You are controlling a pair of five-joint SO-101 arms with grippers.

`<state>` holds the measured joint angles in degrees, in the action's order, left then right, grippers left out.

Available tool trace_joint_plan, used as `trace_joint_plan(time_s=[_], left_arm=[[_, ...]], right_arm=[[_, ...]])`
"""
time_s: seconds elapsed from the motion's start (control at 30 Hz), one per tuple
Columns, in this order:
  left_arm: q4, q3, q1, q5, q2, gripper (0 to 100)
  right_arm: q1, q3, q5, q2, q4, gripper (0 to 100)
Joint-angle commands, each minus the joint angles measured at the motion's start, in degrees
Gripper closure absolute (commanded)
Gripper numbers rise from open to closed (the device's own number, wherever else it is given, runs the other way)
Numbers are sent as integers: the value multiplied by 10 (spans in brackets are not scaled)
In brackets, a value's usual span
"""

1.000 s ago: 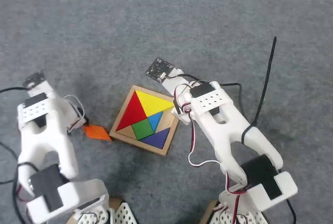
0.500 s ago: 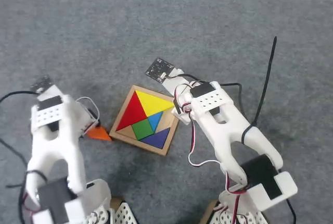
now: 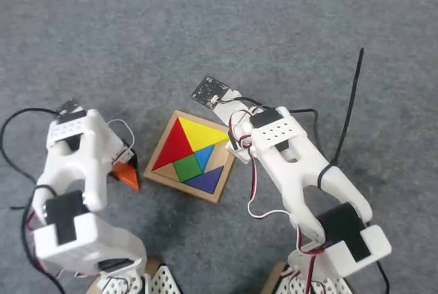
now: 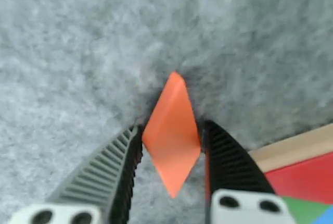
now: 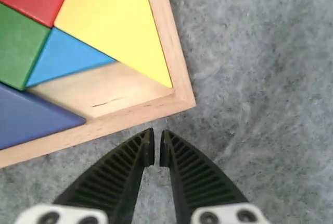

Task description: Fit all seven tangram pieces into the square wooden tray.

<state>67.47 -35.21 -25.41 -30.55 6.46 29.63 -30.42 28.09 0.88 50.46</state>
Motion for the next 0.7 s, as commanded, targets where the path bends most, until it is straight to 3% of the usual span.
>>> trace_joint_plan(time_s=[0.0, 0.13, 0.27, 0.67], left_arm=[[-31, 65, -1, -14, 23, 843], [-29, 82, 0, -7, 40, 884], [0, 92, -4, 38, 33, 994], [21, 31, 1, 41, -106, 987]], right_arm=[[0, 4, 8, 6, -12, 965], [0, 4, 8, 6, -12, 965], [0, 4, 9, 7, -12, 965], [0, 4, 9, 7, -11, 964]])
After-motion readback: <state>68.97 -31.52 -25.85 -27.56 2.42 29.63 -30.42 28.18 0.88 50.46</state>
